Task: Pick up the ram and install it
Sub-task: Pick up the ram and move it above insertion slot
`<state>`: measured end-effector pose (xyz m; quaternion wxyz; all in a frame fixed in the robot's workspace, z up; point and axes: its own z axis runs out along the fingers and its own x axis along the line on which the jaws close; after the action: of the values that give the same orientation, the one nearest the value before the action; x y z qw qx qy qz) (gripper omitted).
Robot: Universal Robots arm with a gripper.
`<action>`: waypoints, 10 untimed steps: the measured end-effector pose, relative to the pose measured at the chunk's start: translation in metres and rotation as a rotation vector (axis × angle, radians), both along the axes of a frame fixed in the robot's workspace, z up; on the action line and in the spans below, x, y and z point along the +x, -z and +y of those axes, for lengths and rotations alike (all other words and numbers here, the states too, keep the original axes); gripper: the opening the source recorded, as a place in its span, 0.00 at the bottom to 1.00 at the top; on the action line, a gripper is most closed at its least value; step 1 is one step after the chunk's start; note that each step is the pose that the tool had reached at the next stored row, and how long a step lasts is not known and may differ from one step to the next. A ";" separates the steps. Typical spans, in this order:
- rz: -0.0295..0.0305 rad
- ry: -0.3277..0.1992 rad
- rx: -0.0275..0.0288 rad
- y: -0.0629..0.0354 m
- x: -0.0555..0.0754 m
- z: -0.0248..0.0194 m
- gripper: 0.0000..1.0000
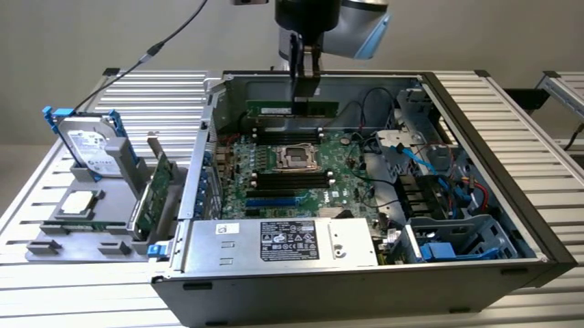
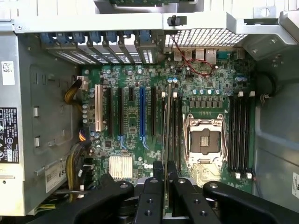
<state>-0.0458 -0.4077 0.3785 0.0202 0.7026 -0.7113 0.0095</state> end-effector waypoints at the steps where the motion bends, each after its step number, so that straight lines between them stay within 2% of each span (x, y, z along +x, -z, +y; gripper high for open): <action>1: -0.0010 0.000 0.0016 0.0007 0.000 0.0012 0.15; 10: -0.0090 -0.003 0.0142 0.0071 0.004 0.0122 0.15</action>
<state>-0.0416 -0.3956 0.3714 0.0120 0.7038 -0.7103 0.0076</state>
